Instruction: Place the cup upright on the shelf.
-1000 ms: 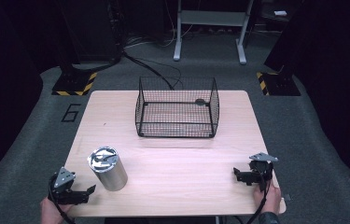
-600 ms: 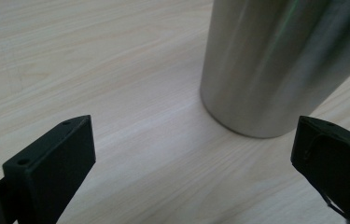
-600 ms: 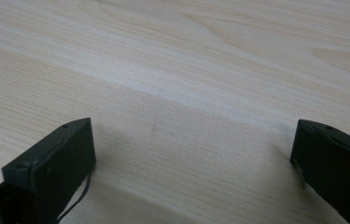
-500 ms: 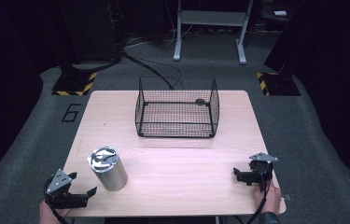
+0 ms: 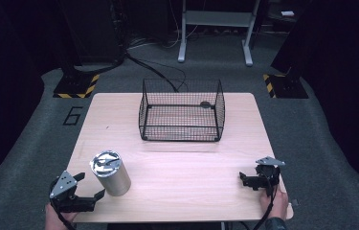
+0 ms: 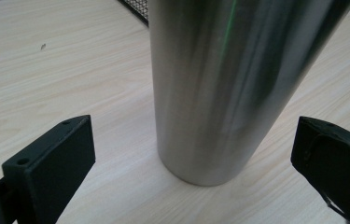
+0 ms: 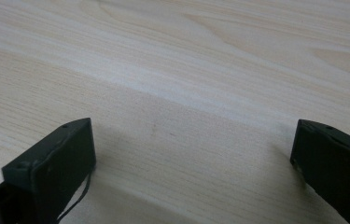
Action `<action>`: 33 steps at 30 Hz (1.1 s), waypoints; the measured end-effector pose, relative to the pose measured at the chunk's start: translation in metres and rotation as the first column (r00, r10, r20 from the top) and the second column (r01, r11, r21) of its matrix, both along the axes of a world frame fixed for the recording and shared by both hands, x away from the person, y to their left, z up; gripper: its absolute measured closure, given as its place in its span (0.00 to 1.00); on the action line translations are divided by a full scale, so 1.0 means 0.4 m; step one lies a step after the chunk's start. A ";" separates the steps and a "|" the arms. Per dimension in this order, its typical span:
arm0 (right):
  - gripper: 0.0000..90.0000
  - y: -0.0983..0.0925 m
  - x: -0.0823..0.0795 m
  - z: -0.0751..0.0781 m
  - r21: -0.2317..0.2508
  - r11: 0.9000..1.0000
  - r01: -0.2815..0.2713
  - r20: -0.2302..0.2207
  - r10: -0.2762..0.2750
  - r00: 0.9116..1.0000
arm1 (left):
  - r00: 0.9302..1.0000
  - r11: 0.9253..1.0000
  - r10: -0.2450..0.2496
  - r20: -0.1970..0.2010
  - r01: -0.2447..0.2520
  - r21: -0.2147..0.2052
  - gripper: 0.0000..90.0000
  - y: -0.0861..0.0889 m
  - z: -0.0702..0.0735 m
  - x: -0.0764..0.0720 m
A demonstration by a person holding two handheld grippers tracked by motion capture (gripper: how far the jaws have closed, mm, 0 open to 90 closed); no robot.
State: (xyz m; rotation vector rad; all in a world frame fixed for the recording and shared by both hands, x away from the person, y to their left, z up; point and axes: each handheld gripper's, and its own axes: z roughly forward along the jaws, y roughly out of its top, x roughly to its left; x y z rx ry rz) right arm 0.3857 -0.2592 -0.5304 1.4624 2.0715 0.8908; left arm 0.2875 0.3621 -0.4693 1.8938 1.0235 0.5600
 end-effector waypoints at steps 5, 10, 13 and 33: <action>0.00 0.000 0.000 0.000 0.000 1.000 -0.001 0.000 0.001 1.000 | 1.000 1.000 -0.005 0.024 0.006 -0.019 0.00 -0.015 0.009 0.007; 0.00 0.000 0.000 0.000 0.000 1.000 -0.001 0.000 0.001 1.000 | 1.000 1.000 -0.019 0.018 0.020 -0.020 0.00 -0.027 0.017 0.014; 0.00 0.000 0.000 0.000 0.001 1.000 0.001 -0.001 -0.001 1.000 | 0.999 0.999 -0.026 0.025 0.026 -0.023 0.00 -0.035 0.019 0.019; 0.00 0.000 0.000 0.000 0.001 1.000 0.001 -0.001 -0.001 1.000 | 0.997 0.996 -0.014 0.075 0.020 -0.092 0.00 -0.076 0.038 0.053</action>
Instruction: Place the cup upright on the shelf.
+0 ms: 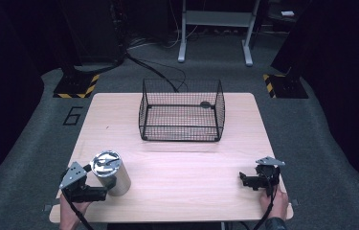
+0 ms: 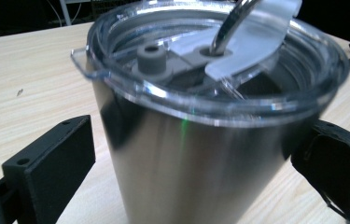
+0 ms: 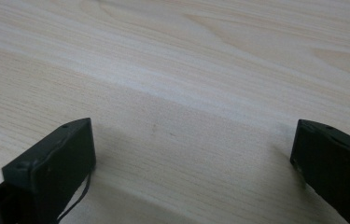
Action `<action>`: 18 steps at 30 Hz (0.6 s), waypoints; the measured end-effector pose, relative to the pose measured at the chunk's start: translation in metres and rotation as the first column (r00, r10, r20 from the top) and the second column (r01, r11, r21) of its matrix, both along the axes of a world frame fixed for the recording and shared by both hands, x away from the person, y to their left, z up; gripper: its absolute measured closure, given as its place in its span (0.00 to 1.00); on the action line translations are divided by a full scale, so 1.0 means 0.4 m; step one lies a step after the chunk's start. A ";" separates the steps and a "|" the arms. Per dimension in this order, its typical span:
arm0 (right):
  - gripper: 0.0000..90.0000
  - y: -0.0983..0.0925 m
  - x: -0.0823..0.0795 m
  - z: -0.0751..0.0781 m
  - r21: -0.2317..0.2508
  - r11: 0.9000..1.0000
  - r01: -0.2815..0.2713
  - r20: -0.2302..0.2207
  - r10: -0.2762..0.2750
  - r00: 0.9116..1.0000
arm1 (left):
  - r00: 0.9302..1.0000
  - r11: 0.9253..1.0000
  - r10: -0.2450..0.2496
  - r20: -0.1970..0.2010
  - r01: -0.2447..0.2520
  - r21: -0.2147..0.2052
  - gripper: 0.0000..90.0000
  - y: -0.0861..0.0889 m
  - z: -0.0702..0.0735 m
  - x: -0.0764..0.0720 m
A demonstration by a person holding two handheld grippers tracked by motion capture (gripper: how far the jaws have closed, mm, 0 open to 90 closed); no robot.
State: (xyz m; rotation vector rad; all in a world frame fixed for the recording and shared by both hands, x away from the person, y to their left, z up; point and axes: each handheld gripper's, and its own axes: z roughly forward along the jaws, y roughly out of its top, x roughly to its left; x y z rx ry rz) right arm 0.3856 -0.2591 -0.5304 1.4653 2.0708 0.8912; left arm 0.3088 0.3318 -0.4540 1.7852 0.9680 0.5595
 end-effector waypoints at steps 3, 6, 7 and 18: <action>0.00 0.000 0.000 0.000 -0.002 1.000 -0.002 0.001 0.002 1.000 | 1.000 1.000 0.000 0.005 0.000 0.000 0.00 -0.009 0.001 0.006; 0.00 0.000 0.000 0.000 -0.002 1.000 -0.002 0.001 0.002 1.000 | 1.000 1.000 0.004 0.008 -0.004 -0.009 0.00 -0.018 0.000 0.011; 0.00 0.000 0.000 0.000 -0.002 1.000 -0.002 0.001 0.002 1.000 | 1.000 1.000 0.008 0.011 -0.007 -0.012 0.00 -0.021 0.000 0.013; 0.00 0.000 0.000 0.000 -0.003 1.000 -0.001 0.005 0.001 1.000 | 0.997 0.997 0.071 0.031 -0.071 -0.011 0.01 -0.049 0.001 0.031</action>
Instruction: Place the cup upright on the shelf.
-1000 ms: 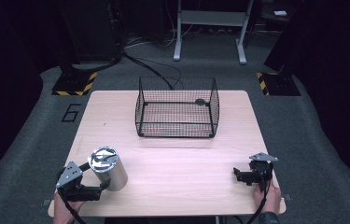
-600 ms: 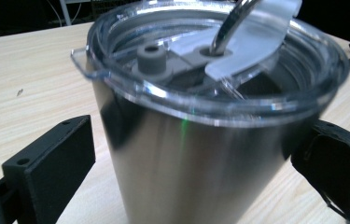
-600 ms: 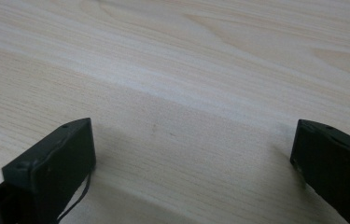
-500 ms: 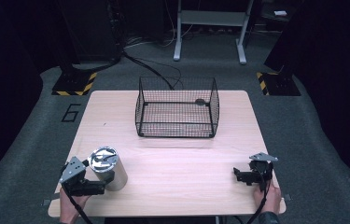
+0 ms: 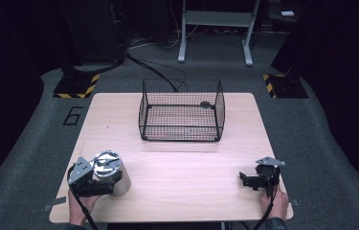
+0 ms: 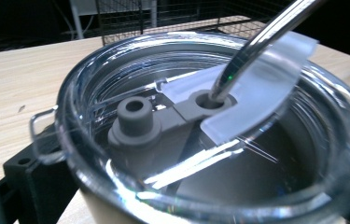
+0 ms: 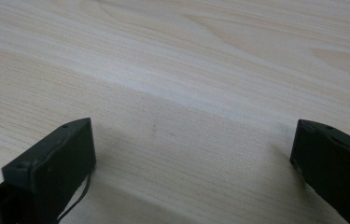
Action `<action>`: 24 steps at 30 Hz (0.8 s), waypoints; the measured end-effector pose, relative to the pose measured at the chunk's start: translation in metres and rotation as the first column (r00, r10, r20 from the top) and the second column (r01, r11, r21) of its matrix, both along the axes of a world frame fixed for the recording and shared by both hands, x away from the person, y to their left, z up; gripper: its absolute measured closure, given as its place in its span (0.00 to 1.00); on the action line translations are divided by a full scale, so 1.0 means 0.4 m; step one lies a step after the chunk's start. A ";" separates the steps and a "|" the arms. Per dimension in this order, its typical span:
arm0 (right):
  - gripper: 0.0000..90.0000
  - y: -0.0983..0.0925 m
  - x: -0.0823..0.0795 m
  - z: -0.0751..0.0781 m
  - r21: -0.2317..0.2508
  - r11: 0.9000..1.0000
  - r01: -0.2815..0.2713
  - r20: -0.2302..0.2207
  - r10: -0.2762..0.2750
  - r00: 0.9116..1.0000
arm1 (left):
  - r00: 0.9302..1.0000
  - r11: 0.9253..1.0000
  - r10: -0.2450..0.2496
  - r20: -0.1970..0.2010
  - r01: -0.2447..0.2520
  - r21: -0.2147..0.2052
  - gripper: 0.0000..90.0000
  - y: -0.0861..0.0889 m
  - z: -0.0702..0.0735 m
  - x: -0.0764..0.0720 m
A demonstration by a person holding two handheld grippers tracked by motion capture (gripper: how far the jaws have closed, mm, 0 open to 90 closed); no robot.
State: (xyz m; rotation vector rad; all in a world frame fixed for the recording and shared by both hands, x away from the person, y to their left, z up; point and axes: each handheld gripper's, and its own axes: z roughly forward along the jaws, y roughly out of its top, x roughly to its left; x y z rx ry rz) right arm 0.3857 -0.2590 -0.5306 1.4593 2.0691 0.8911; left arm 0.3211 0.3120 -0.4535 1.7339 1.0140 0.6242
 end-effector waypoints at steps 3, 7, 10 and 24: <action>0.00 0.000 0.000 0.001 -0.003 1.000 -0.001 -0.007 0.001 1.000 | 1.000 1.000 0.024 0.010 -0.024 -0.001 0.03 -0.009 -0.004 -0.001; 0.00 0.000 0.000 0.001 -0.003 1.000 0.000 -0.004 0.000 1.000 | 0.999 0.999 0.037 0.019 -0.037 0.006 0.04 -0.014 -0.005 -0.004; 0.00 0.000 0.000 0.001 0.000 1.000 -0.002 -0.003 0.002 1.000 | 0.999 0.999 0.035 0.021 -0.035 0.009 0.04 -0.013 -0.005 -0.004; 0.00 0.000 0.000 0.001 -0.002 1.000 -0.001 -0.007 0.001 1.000 | 1.000 1.000 0.026 0.017 -0.026 0.005 0.05 -0.005 0.022 0.007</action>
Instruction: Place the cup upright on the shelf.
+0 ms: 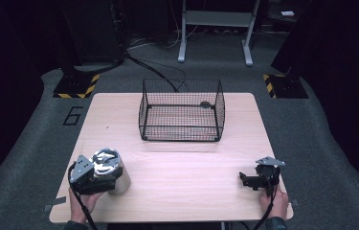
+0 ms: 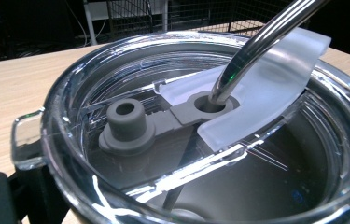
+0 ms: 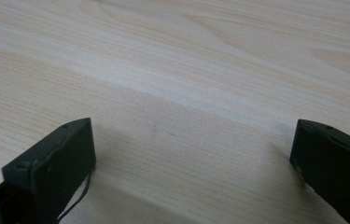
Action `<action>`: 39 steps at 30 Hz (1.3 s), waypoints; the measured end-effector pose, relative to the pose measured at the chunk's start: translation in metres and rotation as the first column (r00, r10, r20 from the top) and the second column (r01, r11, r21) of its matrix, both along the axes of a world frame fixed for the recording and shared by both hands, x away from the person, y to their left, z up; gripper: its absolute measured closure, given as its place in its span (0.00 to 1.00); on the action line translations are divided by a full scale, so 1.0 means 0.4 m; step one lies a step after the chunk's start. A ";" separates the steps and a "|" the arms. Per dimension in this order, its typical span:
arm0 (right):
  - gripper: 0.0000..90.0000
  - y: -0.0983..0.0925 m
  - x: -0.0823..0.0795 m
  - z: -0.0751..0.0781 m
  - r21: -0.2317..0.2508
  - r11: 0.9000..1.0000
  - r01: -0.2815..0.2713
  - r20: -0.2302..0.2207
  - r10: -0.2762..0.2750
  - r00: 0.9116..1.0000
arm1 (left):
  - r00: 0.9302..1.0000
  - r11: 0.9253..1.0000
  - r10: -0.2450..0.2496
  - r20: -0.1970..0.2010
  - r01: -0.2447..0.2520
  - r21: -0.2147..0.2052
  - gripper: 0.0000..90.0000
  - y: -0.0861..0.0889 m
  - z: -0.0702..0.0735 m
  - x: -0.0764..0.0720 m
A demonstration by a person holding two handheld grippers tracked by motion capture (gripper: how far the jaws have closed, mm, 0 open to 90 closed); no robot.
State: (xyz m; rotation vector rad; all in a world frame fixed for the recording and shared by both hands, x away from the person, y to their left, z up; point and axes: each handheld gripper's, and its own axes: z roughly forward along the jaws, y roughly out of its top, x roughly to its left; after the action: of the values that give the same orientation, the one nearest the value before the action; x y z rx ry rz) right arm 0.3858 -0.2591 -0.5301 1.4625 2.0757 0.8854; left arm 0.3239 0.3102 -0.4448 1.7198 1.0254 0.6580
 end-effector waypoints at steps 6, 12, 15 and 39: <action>0.00 0.000 0.000 0.000 0.000 1.000 0.000 0.000 0.000 1.000 | 1.000 1.000 -0.006 -0.008 0.006 0.019 0.04 0.004 0.011 0.010; 0.00 0.002 0.000 0.000 0.001 1.000 0.004 -0.003 -0.004 1.000 | 1.000 1.000 -0.023 -0.010 0.023 0.017 0.05 0.002 0.029 0.026; 0.00 0.000 0.000 0.000 -0.005 1.000 0.000 -0.001 0.000 1.000 | 0.999 0.999 -0.032 -0.005 0.032 0.022 0.05 -0.005 0.042 0.036; 0.00 0.004 -0.001 0.000 -0.004 1.000 0.015 0.000 -0.015 1.000 | 0.991 0.991 -0.133 0.006 0.133 0.032 0.04 -0.062 0.119 0.090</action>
State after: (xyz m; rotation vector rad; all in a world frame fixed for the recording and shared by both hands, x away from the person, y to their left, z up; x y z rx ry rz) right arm 0.3853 -0.2574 -0.5302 1.4743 2.0628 0.8747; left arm 0.3598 0.2855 -0.3973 1.7946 0.8906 0.5979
